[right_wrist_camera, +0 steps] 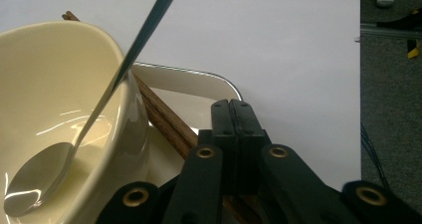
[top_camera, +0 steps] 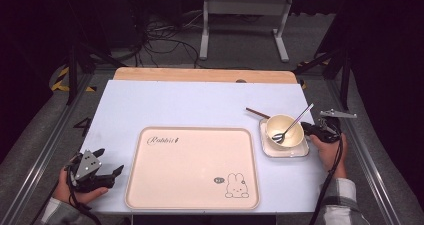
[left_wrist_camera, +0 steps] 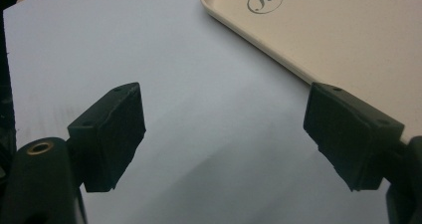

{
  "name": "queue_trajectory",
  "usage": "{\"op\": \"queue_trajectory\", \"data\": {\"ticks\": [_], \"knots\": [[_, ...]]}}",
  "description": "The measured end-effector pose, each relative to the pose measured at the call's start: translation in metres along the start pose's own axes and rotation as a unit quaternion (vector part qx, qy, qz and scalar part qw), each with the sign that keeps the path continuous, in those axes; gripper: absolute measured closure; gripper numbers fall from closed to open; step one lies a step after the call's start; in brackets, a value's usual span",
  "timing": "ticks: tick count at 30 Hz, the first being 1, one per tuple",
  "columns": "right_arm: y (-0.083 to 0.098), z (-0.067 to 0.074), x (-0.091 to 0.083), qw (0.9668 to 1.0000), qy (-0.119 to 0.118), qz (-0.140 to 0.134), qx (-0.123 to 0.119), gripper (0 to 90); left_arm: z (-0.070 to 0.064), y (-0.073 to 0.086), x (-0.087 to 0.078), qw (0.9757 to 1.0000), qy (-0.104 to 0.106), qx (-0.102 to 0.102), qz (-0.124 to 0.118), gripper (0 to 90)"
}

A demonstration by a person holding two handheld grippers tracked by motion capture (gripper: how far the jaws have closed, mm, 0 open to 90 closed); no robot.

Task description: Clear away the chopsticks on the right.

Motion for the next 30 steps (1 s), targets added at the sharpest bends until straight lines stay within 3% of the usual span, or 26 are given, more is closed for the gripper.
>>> {"op": "queue_trajectory", "data": {"ticks": [8,20,25,30], "knots": [[0.003,0.007,0.000,0.9997,-0.004,0.011,-0.022,90.0,0.000,0.000,0.000,1.0000,0.002,0.003,0.000,17.4],[0.008,0.006,-0.010,0.9997,-0.008,0.009,-0.023,89.5,0.000,-0.001,-0.002,1.0000,0.000,0.005,-0.001,17.6],[0.011,0.003,-0.013,0.9996,-0.003,0.012,-0.026,86.4,0.000,-0.001,-0.002,1.0000,0.000,0.006,-0.001,17.6],[0.010,0.000,-0.021,0.9987,0.013,0.011,-0.047,83.4,0.000,-0.001,-0.002,1.0000,0.001,0.006,-0.001,17.6]]}}
Point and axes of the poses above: each handheld gripper's, and its own axes: x roughly forward along the jaws, y roughly out of its underside, z roughly to its left, the point moved 10 cm from there along x, roughly forward along the jaws, and after that the axes turned 8 degrees about -x, right-handed, at the moved point
